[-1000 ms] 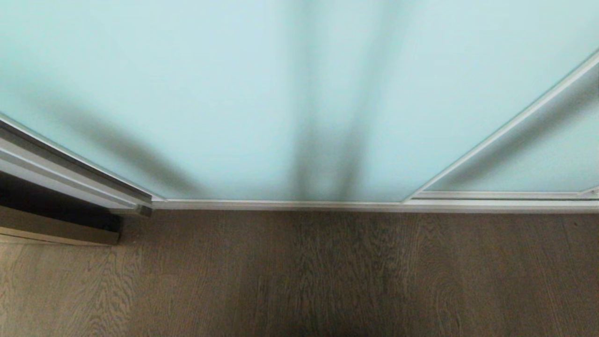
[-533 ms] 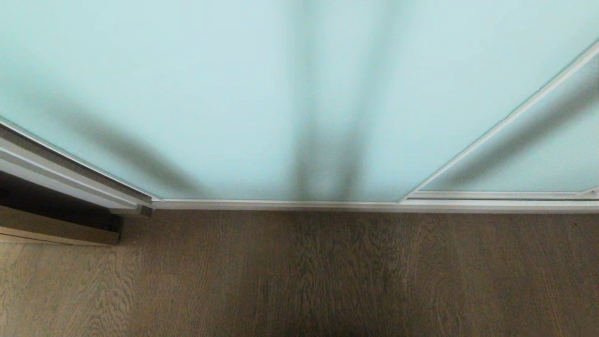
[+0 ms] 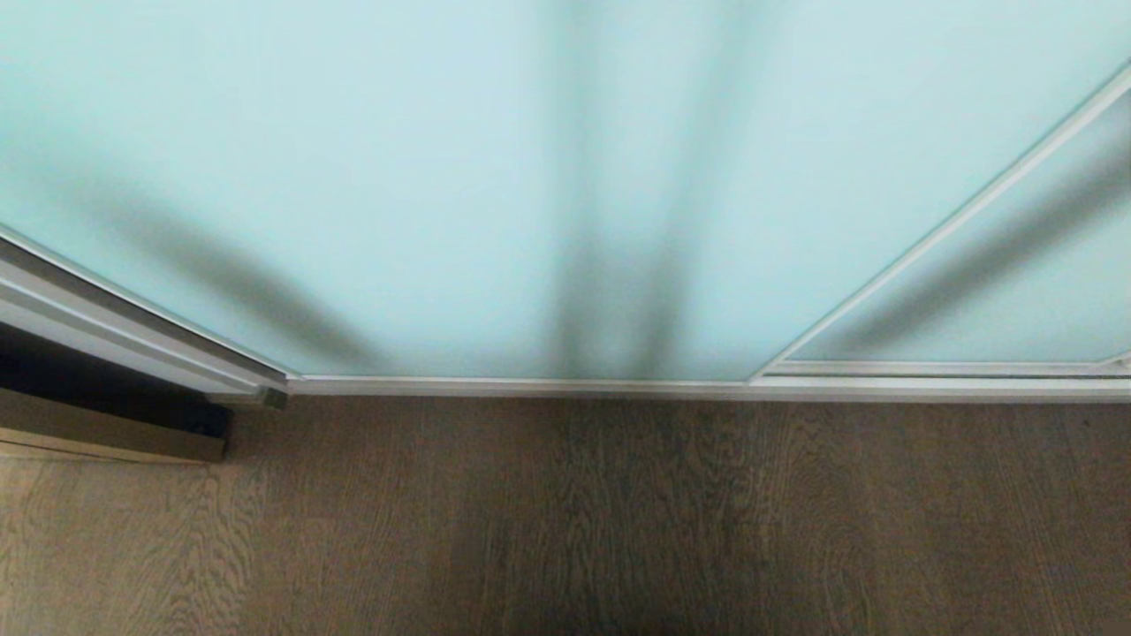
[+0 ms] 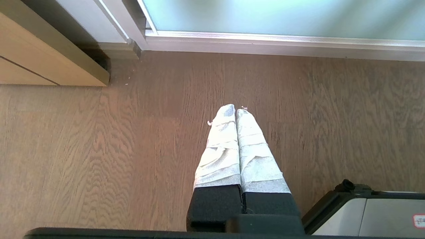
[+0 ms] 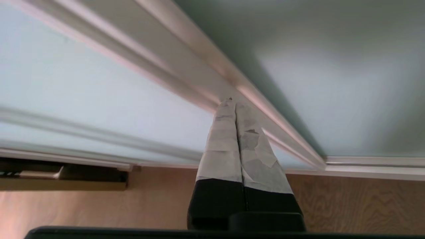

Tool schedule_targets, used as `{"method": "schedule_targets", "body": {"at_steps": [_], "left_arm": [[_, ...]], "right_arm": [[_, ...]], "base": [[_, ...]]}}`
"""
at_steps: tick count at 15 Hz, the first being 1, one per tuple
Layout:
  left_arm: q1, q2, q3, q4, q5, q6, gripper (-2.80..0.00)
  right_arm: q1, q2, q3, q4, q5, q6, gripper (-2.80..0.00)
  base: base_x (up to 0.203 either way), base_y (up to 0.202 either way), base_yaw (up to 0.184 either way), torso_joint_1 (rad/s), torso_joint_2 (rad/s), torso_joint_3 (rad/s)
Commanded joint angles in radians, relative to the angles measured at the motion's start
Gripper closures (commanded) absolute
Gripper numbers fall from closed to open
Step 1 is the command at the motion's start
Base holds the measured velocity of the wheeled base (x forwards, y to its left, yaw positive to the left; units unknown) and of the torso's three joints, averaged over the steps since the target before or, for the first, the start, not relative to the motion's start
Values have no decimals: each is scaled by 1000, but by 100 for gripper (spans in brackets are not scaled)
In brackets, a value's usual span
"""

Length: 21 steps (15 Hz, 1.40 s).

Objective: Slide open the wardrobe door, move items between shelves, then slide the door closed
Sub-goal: Open the door

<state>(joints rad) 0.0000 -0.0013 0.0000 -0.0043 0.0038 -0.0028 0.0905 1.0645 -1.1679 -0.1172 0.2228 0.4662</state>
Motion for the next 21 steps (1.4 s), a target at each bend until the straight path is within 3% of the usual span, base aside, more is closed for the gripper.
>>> {"method": "schedule_targets", "body": {"at_steps": [1,6,11,15,18,21], "left_arm": [[0,1,2,0,1,0,0],[0,1,2,0,1,0,0],[0,1,2,0,1,0,0],[0,1,2,0,1,0,0],[0,1,2,0,1,0,0],[0,1,2,0,1,0,0]], "right_arm": [[20,3,-1,-2,1,5,0],[16,-36,7,1,-4,6,0],[-61,-77,35,-7,-5,12,0],[-66,-164,105,-1,-9,4,0],[-68,-286,239,11,-9,-60,0],[-69,-451,464,15,-9,-190,0]], "base": [[0,0,0,0,0,0],[0,0,0,0,0,0],[0,0,0,0,0,0],[0,0,0,0,0,0],[0,0,0,0,0,0],[0,0,0,0,0,0]]}}
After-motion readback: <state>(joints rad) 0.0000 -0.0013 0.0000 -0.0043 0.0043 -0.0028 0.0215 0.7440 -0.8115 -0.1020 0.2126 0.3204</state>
